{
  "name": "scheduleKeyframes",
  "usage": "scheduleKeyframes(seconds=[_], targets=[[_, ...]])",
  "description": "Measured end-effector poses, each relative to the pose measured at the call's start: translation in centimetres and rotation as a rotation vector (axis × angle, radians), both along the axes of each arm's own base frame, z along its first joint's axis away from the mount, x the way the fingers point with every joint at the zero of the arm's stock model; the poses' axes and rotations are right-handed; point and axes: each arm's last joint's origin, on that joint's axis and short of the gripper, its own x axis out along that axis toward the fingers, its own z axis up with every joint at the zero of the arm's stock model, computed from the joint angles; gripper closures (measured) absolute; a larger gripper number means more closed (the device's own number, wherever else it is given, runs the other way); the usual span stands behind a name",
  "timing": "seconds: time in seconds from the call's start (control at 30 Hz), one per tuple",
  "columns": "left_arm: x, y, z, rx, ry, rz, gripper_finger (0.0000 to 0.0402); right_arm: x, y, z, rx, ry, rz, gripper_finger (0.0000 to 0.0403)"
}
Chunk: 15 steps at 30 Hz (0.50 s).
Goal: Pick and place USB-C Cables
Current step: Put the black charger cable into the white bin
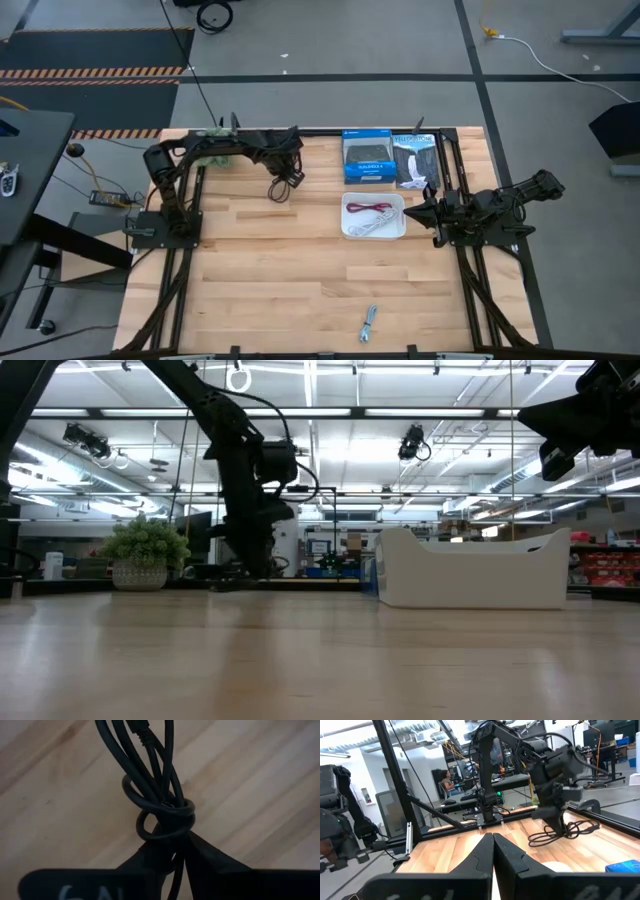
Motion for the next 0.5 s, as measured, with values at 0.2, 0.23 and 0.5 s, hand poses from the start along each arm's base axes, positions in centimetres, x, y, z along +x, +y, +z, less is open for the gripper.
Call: scheduleKeyframes(seconds=[0.2, 0.23, 0.5], targets=[[0.8, -0.6, 1.9, 0.013, -0.084, -0.043, 0.0337, 0.0, 0.0, 0.0, 0.0, 0.0, 0.0, 0.0389], [1.0, -0.7, 2.1, 0.018, -0.097, -0.051, 0.0338, 0.0, 0.0, 0.0, 0.0, 0.0, 0.0, 0.0389], [3.1, -1.8, 4.7, 0.046, -0.195, -0.132, 0.0338, 0.0, 0.0, 0.0, 0.0, 0.001, 0.0, 0.0389]])
